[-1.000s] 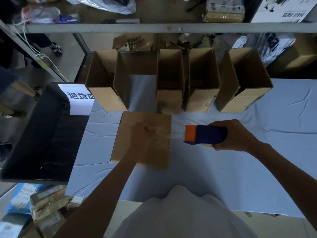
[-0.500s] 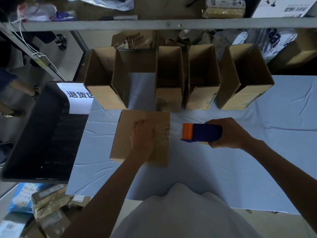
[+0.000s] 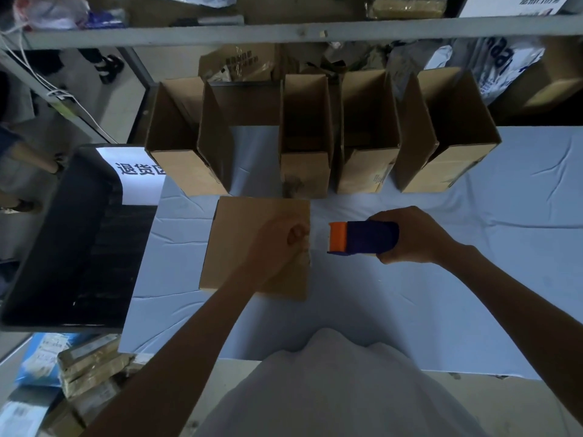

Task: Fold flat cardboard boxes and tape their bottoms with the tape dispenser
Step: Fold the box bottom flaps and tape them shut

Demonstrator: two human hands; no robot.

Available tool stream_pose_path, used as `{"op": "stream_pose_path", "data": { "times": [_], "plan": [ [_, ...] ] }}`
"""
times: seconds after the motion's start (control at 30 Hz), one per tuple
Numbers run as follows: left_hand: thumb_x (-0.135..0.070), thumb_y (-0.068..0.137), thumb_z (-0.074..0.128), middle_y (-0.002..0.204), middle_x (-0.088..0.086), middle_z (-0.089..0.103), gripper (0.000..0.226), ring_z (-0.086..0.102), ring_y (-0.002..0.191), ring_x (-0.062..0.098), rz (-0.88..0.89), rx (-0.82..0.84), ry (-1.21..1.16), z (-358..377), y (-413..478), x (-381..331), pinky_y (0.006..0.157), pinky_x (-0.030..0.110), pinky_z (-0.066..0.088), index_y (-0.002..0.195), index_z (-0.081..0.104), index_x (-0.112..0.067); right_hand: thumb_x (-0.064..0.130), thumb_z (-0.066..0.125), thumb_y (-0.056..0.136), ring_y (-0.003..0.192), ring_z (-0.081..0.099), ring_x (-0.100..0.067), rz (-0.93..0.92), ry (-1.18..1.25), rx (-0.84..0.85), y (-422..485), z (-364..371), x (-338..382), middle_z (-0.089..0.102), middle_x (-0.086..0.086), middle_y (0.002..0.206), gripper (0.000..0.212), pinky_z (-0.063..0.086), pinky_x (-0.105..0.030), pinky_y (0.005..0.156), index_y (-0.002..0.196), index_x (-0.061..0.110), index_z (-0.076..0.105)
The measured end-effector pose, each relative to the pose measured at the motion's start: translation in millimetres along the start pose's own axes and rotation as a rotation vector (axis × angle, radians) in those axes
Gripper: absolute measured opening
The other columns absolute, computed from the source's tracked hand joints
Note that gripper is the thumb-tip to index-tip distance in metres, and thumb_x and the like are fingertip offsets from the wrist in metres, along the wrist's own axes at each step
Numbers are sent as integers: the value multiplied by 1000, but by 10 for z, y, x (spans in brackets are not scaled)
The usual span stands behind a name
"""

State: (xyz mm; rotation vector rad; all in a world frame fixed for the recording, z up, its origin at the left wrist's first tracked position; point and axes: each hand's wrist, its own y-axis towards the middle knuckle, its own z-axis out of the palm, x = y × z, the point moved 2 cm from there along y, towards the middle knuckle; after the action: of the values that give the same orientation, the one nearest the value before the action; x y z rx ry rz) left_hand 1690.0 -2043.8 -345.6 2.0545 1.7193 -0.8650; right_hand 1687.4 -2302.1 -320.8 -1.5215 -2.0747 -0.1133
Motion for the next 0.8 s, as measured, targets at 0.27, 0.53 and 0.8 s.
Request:
{"op": "stream_pose_path", "data": {
  "times": [0.27, 0.53, 0.8],
  "plan": [
    [-11, 81, 70, 86, -3, 59, 17, 56, 73, -1, 43, 40, -270, 116, 0, 121, 69, 12, 45, 98, 68, -9, 26, 86, 51, 81, 59, -9, -11, -41, 40, 34, -8, 7, 66, 11, 88, 59, 43, -17, 64, 105, 26, 63],
    [-17, 80, 72, 80, -21, 54, 21, 54, 70, -4, 49, 113, -101, 97, 101, 133, 71, 14, 38, 100, 68, -23, 37, 79, 56, 76, 57, -14, 41, -353, 129, 278, 65, 443, 62, 4, 87, 51, 46, -24, 65, 101, 22, 60],
    [-30, 90, 53, 101, -11, 60, 20, 54, 89, 5, 181, 115, -45, 167, 52, 257, 86, 17, 37, 105, 66, -34, 37, 73, 59, 69, 58, -13, 76, -480, 147, 138, 24, 248, 61, 6, 79, 40, 41, -22, 60, 93, 24, 58]
  ]
}}
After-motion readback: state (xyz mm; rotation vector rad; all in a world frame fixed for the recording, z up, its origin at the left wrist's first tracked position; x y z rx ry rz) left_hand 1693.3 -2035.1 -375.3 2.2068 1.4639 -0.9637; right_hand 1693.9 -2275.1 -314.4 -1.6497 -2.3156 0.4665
